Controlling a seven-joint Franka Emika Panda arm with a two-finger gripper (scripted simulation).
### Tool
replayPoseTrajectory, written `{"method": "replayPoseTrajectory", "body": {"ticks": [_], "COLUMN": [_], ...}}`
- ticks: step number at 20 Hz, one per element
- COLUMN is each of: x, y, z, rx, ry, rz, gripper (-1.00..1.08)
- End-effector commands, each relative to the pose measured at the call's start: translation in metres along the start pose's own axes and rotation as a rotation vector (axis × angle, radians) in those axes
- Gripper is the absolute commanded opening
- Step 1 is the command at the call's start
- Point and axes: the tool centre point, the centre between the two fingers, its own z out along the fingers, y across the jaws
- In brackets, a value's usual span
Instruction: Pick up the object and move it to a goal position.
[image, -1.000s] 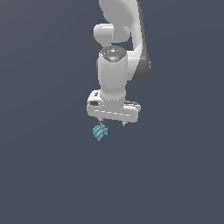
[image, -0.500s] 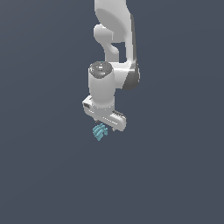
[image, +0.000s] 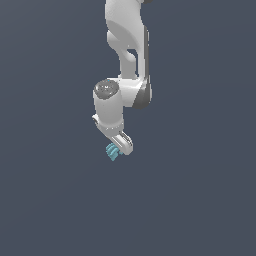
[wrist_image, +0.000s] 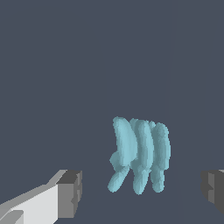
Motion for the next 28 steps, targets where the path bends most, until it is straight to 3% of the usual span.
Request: {"method": "replayPoseTrajectory", "body": {"ticks": [1,12,26,27,28], "x": [0.001,0.002,0.002,0.002,0.002], "y": [0.005,0.010,0.011,0.011,0.011], "z": [0.005,0.013,0.060,0.060,0.060], "rx": [-0.004,-0.009,-0.009,-0.009,-0.009], "ry": [-0.003,-0.007,-0.007,-0.007,-0.007], "rz": [0.043,0.083,0.089,0.089,0.089], "gripper": [1.00,1.00,1.00,-1.00,-1.00]}}
